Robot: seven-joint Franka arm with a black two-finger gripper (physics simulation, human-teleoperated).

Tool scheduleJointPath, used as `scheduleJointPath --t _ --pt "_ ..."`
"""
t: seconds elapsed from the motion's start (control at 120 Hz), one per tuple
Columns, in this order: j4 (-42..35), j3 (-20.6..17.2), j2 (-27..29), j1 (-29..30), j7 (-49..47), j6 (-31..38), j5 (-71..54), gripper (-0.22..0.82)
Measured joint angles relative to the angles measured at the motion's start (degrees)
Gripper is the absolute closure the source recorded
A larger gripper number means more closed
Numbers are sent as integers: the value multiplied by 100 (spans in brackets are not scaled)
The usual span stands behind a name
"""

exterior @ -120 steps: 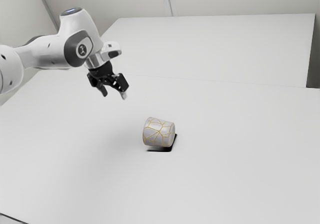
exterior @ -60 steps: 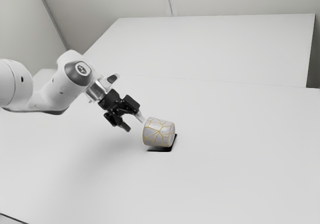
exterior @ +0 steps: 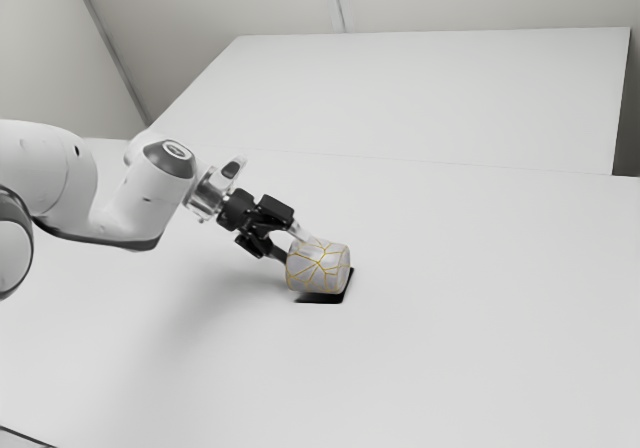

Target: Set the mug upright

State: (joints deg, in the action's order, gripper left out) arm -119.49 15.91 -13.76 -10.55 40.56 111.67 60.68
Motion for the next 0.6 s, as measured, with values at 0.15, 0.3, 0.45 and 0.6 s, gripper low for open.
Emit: scheduleJointPath --t 0.15,0.3,0.45,0.6 --pt "-34 -8 -44 -1 266 71 309 0" --pt "-70 -27 -60 -14 468 159 514 0" --pt "-105 -51 -85 -101 610 219 595 0" --pt "-120 -53 -68 -185 702 249 612 9"
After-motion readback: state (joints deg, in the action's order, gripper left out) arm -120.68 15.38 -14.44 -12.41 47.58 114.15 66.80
